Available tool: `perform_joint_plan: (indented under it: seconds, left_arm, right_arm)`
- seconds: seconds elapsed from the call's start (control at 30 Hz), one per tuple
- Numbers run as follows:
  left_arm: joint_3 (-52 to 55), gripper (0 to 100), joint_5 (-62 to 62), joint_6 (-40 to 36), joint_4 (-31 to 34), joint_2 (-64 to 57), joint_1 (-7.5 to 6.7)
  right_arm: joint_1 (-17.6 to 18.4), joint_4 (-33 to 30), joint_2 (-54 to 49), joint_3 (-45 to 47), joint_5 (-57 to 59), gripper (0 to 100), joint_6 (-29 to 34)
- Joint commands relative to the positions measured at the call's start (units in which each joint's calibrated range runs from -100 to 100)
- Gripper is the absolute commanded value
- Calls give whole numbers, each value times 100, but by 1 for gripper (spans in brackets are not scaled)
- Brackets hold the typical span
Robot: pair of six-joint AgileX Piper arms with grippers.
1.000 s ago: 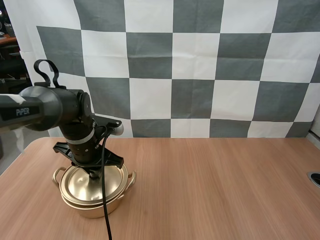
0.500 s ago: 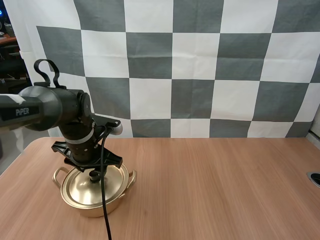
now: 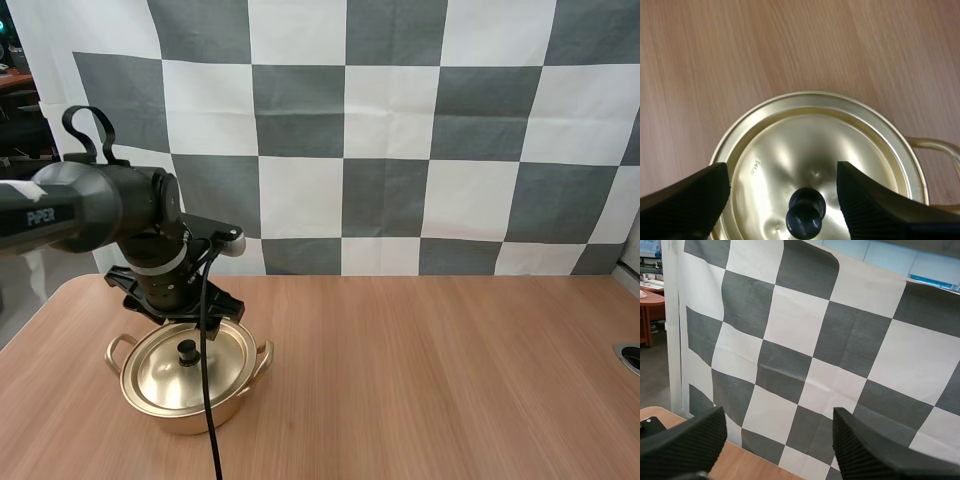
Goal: Open the pot, put the car inside, and close it
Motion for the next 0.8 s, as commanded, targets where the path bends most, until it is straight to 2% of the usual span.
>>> perform_joint_plan:
  seconds: [0.0, 0.07, 0.1, 0.17, 0.2, 0.23, 0.53, 0.77]
  left_arm:
    - [-143, 100, -27, 30, 0, -84, 0]
    - [-246, 100, -27, 146, 0, -206, 0]
    - [-281, 91, -20, 198, 0, -271, 0]
    - [-343, 53, -20, 192, 0, -405, 0]
    - [-355, 24, -20, 148, 0, -484, 0]
    - [-352, 0, -20, 122, 0, -553, 0]
    - [-478, 0, -348, 53, 66, -1341, 0]
    - [-926, 0, -49, 53, 581, -2046, 0]
  right_arm:
    - [-5, 1, -4, -4, 0, 100, -1]
    - [-5, 1, -4, -4, 0, 100, -1]
    - [-5, 1, -4, -4, 0, 100, -1]
    - [-5, 1, -4, -4, 0, 100, -1]
    - [-5, 1, -4, -4, 0, 100, -1]
    - [-5, 1, -4, -4, 0, 100, -1]
    - [-5, -138, -4, -4, 0, 100, -1]
    - [-5, -759, -4, -4, 0, 100, -1]
